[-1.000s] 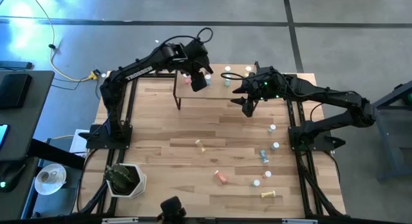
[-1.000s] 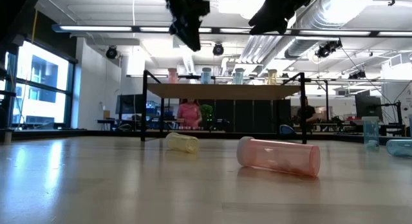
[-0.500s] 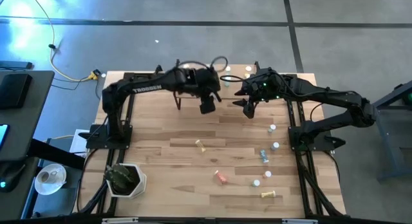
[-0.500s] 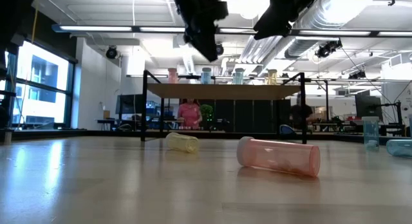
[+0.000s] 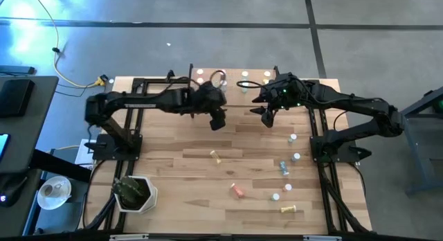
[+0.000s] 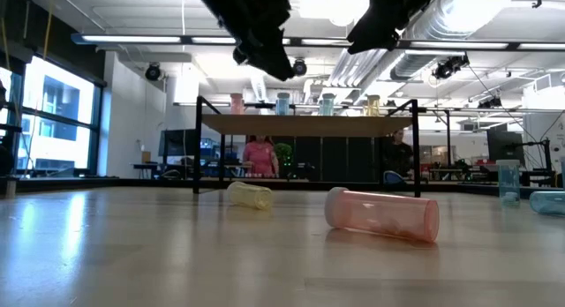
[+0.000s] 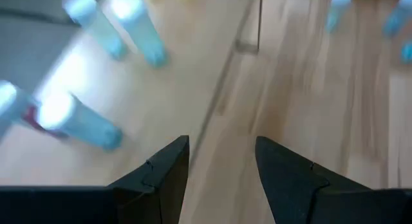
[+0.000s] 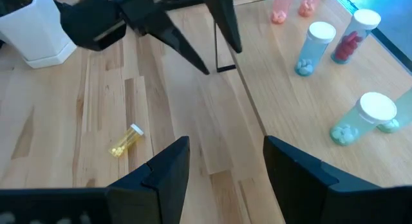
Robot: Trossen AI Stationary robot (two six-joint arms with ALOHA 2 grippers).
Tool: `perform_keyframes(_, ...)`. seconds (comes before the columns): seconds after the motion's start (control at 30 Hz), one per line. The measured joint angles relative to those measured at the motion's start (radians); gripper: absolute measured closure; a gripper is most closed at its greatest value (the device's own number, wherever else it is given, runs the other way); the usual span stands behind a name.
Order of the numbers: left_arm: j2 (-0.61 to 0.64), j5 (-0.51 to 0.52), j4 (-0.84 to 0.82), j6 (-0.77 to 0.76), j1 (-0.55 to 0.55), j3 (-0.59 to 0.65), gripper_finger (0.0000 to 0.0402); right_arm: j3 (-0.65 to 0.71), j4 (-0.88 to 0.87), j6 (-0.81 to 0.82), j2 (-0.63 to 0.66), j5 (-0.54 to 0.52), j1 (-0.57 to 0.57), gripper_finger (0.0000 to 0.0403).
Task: Pick and place medicine bottles onto shelf by color
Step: Put the yellow pill bottle on the shelf aligned with the other yellow pill bottles
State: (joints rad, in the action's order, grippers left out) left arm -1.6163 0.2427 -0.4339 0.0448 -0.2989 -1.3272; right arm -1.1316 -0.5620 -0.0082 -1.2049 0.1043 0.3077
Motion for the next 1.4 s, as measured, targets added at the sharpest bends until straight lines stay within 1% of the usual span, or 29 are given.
perform_keyframes(0.13, 0.053, -0.021, 0.128, 0.009, 0.005, 0.097, 0.0232, 0.000, 0.009, 0.000, 0.000, 0.000, 0.000, 0.0213)
perform_keyframes(0.2, 0.063, -0.022, 0.155, 0.010, 0.006, 0.129, 0.0232, 0.000, 0.012, -0.001, 0.000, 0.000, 0.000, 0.0213)
perform_keyframes(0.27, 0.063, -0.022, 0.224, 0.011, 0.006, 0.162, 0.0232, 0.000, 0.014, -0.011, 0.000, 0.000, 0.000, 0.0213)
perform_keyframes(0.47, 0.057, -0.014, 0.561, 0.021, 0.005, 0.314, 0.0232, 0.000, 0.014, -0.019, 0.000, 0.000, 0.000, 0.0213)
perform_keyframes(0.6, 0.056, 0.060, 0.768, 0.028, 0.006, 0.403, 0.0232, 0.000, 0.017, -0.035, 0.000, 0.000, 0.000, 0.0213)
perform_keyframes(0.7, 0.056, 0.120, 0.870, 0.005, 0.005, 0.446, 0.0232, 0.000, 0.027, -0.059, 0.000, -0.001, 0.000, 0.0213)
perform_keyframes(0.77, 0.056, 0.138, 0.912, -0.007, 0.005, 0.464, 0.0232, 0.000, 0.037, -0.064, 0.000, -0.001, 0.000, 0.0213)
perform_keyframes(0.93, 0.049, 0.185, 0.914, -0.016, 0.006, 0.479, 0.0232, 0.000, 0.059, -0.064, 0.001, -0.001, 0.000, 0.0213)
perform_keyframes(1.03, -0.001, 0.192, 0.966, -0.016, 0.012, 0.480, 0.0232, 0.000, 0.063, -0.064, 0.001, -0.001, 0.000, 0.0213)
perform_keyframes(1.1, -0.053, 0.196, 1.059, -0.010, 0.018, 0.478, 0.0232, 0.000, 0.063, -0.062, 0.001, -0.001, 0.000, 0.0213)
perform_keyframes(1.13, -0.081, 0.212, 1.099, -0.008, 0.021, 0.475, 0.0232, 0.000, 0.063, -0.061, 0.001, -0.001, 0.000, 0.0213)
perform_keyframes(1.27, -0.161, 0.356, 1.206, 0.025, 0.026, 0.476, 0.0232, 0.000, 0.062, -0.061, 0.001, -0.001, 0.000, 0.0213)
perform_keyframes(1.3, -0.170, 0.375, 1.222, 0.032, 0.026, 0.476, 0.0232, 0.000, 0.063, -0.061, 0.001, -0.001, 0.000, 0.0213)
perform_keyframes(1.4, -0.178, 0.373, 1.256, 0.033, 0.017, 0.475, 0.0232, 0.000, 0.062, -0.061, 0.001, -0.001, 0.000, 0.0213)
